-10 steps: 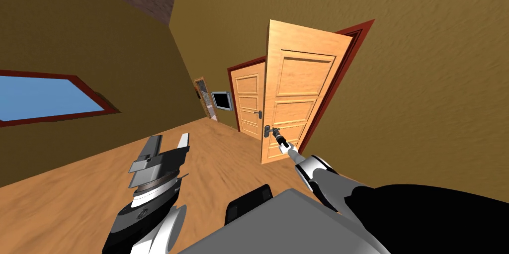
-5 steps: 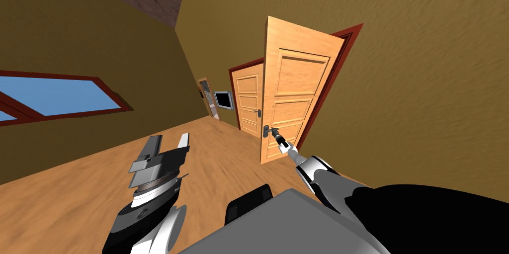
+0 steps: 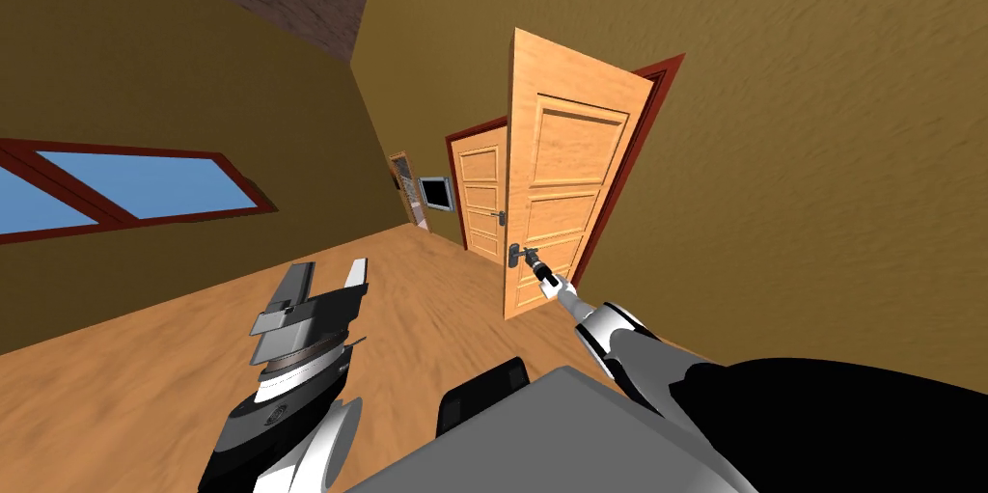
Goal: Pull the door open
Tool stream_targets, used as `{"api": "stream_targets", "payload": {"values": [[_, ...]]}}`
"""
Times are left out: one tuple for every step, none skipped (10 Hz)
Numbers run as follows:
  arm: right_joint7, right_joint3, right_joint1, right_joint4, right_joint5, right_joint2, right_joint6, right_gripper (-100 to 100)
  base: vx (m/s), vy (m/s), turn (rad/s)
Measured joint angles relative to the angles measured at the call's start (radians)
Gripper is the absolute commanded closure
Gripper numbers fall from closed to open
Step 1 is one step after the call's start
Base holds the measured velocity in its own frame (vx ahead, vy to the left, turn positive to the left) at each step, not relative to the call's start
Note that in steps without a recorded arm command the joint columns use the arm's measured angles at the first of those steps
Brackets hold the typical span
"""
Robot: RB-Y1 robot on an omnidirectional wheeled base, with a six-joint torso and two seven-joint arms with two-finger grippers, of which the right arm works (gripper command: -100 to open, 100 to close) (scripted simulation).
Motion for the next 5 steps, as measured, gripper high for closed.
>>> {"api": "stream_targets", "payload": {"values": [[-0.005, 0.006, 0.006, -0.015, 0.002, 0.0, 0.005, 100, -0.063, -0.008, -0.017], [-0.007, 0.011, -0.013, 0.026, 0.005, 0.004, -0.013, 100, -0.117, -0.069, 0.02], [-0.015, 0.023, -0.031, 0.059, 0.01, 0.005, -0.033, 100, -0.132, -0.084, 0.074], [-0.022, 0.028, -0.016, 0.031, 0.011, 0.001, -0.029, 100, -0.152, -0.102, 0.041], [-0.03, 0.039, -0.027, 0.042, 0.015, 0.002, -0.034, 100, -0.072, -0.055, 0.018]]}}
